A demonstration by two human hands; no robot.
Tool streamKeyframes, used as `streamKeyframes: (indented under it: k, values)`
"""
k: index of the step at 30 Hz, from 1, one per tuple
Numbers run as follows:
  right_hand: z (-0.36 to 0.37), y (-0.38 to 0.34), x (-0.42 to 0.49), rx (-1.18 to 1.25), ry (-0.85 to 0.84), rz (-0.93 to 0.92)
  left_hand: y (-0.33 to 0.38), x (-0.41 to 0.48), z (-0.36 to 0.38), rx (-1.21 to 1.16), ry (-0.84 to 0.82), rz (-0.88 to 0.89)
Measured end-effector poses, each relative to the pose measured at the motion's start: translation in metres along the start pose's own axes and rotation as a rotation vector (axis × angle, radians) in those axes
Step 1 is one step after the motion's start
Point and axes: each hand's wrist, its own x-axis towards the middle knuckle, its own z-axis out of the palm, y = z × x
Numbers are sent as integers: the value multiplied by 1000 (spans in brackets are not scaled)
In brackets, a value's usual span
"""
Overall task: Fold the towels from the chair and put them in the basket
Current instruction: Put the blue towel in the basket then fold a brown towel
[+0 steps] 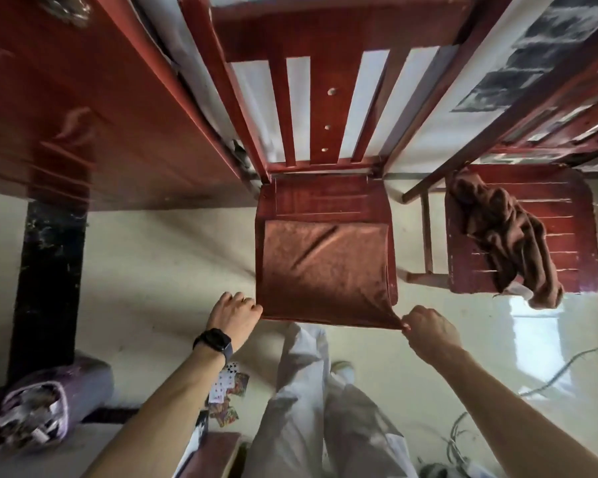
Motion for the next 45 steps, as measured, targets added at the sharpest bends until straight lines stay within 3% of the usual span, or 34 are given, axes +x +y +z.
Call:
streamKeyframes:
  k: [4, 9, 11, 14, 23, 36, 39, 45]
  values:
    - [42, 5, -3, 236, -59, 76, 11, -8, 26, -219, -85, -114]
    - [37, 12, 19, 935, 54, 294, -15, 22, 30, -994, -17, -502]
    - [29, 15, 38, 1167, 90, 322, -27, 45, 29, -1316, -13, -562]
    - [22, 15, 78, 1331, 156, 333, -42, 85, 33, -1475, 76, -601]
    - [15, 4, 197, 1245, 270, 368, -63, 187, 71, -1459, 270, -753]
    - [13, -12, 239, 1059, 397, 417, -70, 222, 86, -1212, 320, -828]
    - [15, -15, 246, 1016, 430, 405, -64, 225, 81, -1089, 339, -838]
    - [24, -30, 240, 872, 555, 368, -49, 218, 77, -659, 323, -675]
